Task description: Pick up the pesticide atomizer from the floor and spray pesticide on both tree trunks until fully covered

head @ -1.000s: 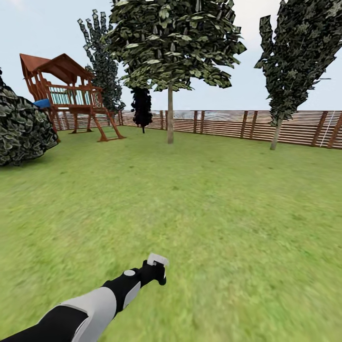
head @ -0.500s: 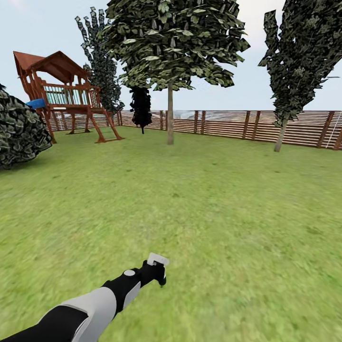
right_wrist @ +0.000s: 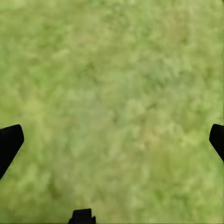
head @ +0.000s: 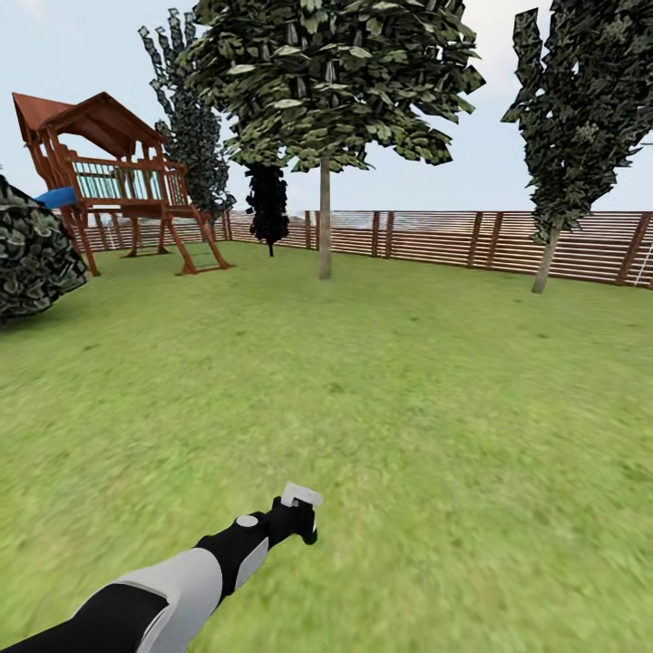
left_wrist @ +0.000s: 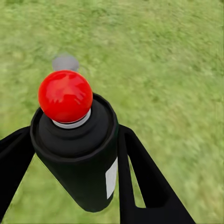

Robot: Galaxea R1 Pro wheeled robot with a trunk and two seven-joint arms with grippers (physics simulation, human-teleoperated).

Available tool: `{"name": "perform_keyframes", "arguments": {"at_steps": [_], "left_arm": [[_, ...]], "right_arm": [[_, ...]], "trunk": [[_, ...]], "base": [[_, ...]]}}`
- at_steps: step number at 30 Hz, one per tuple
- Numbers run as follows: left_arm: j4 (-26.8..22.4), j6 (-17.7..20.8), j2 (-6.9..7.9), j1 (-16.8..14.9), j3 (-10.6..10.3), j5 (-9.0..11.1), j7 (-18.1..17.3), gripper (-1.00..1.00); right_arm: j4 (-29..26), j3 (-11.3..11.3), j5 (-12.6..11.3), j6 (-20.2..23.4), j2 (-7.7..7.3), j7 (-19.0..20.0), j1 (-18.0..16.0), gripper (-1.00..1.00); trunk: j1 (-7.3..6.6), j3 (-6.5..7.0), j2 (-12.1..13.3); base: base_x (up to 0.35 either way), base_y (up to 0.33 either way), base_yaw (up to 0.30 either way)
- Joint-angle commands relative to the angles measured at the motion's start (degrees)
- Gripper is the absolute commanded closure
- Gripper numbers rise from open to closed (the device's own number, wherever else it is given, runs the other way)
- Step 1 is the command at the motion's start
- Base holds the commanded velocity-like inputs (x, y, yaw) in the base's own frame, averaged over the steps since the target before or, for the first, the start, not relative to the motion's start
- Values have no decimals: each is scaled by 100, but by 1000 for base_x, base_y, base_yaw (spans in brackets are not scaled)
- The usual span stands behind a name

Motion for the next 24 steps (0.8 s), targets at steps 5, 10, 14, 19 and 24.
{"name": "perform_keyframes", "arguments": {"at_steps": [5, 10, 14, 19, 24], "left_arm": [[7, -32, 0, -6, -32, -1, 0, 100], [7, -32, 0, -6, -32, -3, 0, 100], [7, -28, 0, -6, -32, -4, 0, 100], [7, -27, 0, -6, -32, -4, 0, 100], [7, -26, 0, -6, -32, -3, 0, 100]], "right_arm": [[27, -27, 34, -44, -1, -16, -11, -100], [26, -27, 34, -42, -1, -16, -11, -100], [26, -27, 34, -43, -1, -16, -11, -100], [26, -27, 34, -42, -1, -16, -11, -100], [26, -27, 34, -42, -1, -16, -11, -100]], "trunk": [[8, -7, -4], [8, -7, -4], [8, -7, -4], [8, -7, -4], [8, -7, -4]], "base": [[700, 0, 0], [700, 0, 0], [700, 0, 0], [700, 0, 0], [700, 0, 55]]}}
